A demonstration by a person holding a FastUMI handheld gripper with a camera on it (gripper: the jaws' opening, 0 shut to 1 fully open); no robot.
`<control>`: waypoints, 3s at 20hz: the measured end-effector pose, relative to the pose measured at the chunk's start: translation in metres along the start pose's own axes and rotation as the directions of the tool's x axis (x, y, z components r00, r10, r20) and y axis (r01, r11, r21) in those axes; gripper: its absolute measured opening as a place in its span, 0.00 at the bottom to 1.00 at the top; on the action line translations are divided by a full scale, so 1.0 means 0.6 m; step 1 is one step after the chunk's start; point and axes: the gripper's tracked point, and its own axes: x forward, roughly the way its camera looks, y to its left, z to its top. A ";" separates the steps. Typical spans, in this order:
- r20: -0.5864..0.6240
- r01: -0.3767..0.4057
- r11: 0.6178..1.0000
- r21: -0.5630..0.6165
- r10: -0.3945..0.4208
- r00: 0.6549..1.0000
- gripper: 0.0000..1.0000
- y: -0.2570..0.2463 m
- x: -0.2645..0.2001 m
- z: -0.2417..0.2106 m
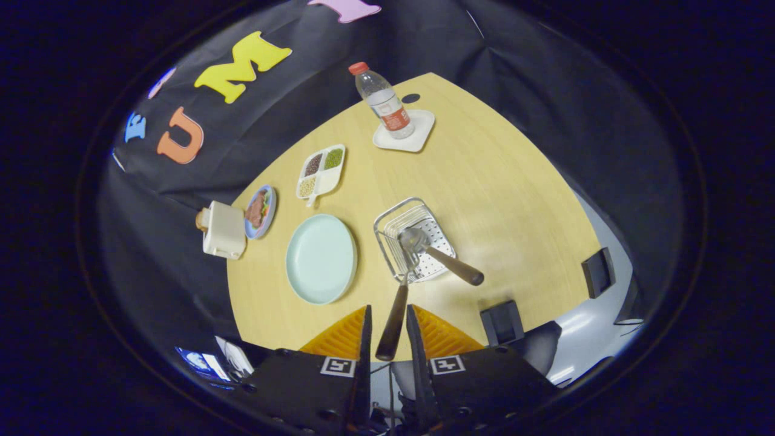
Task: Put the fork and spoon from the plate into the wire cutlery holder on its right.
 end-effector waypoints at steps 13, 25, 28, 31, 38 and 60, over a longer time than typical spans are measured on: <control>0.397 -0.006 0.984 -0.178 0.078 0.914 0.89 0.085 -0.095 0.040; 0.876 0.224 0.882 -0.414 0.318 0.364 0.90 0.199 -0.238 -0.024; 0.888 0.271 0.858 -0.437 0.365 0.279 0.92 0.234 -0.237 -0.061; 0.872 0.231 0.858 -0.459 0.385 0.302 0.93 0.267 -0.202 -0.094; 0.876 0.205 0.874 -0.440 0.367 0.313 0.95 0.306 -0.174 -0.097; 0.861 0.218 0.855 -0.471 0.391 0.324 0.95 0.346 -0.159 -0.087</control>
